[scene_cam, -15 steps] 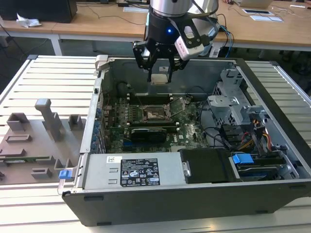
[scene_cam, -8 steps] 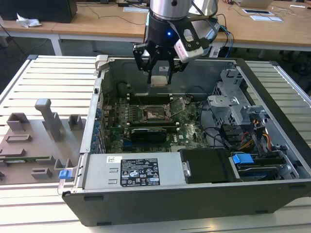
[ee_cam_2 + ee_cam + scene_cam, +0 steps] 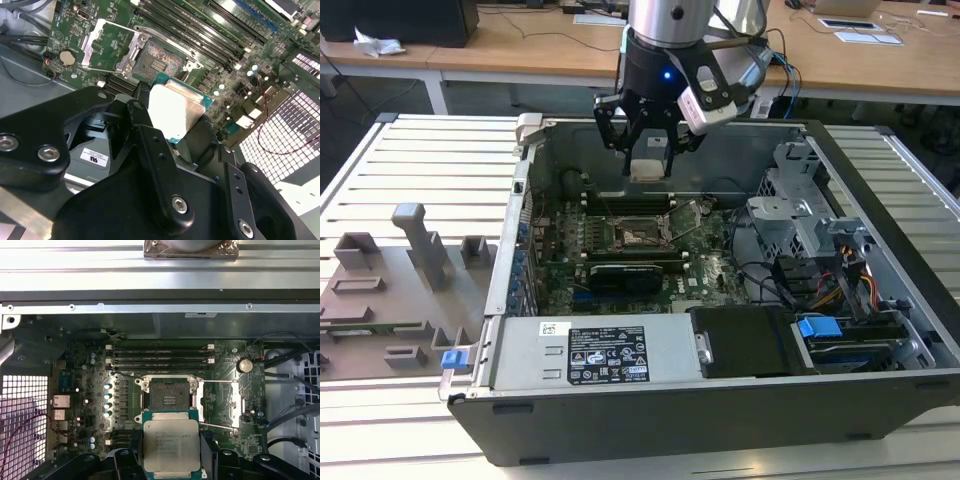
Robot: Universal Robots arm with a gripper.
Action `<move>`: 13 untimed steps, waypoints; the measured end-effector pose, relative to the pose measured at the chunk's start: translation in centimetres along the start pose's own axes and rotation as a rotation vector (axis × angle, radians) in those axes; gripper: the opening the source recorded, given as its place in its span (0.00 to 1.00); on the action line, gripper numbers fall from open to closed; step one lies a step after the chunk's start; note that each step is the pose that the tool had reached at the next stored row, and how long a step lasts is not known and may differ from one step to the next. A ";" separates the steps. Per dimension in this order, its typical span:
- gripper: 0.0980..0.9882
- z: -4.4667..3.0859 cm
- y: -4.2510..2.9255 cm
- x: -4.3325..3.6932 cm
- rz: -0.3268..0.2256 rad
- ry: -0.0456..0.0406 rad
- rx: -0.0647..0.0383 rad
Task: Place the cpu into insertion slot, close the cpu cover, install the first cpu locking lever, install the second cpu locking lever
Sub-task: 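Place the cpu into insertion slot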
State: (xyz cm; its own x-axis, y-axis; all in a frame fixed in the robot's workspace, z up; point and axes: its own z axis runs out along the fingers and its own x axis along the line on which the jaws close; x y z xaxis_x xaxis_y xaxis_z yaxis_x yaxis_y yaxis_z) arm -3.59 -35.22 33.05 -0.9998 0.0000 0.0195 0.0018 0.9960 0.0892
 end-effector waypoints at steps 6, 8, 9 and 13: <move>0.50 0.31 -0.03 -0.01 0.000 0.0000 0.000; 0.50 0.39 -0.04 -0.01 0.000 0.0000 0.000; 0.50 0.44 -0.04 -0.01 0.000 0.0000 0.000; 0.50 0.68 -0.06 -0.01 0.000 0.0000 0.000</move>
State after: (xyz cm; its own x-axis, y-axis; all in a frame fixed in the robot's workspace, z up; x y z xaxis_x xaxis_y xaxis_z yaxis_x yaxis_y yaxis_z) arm -3.59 -35.22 32.37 -0.9998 0.0000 0.0195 0.0018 0.9960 0.0892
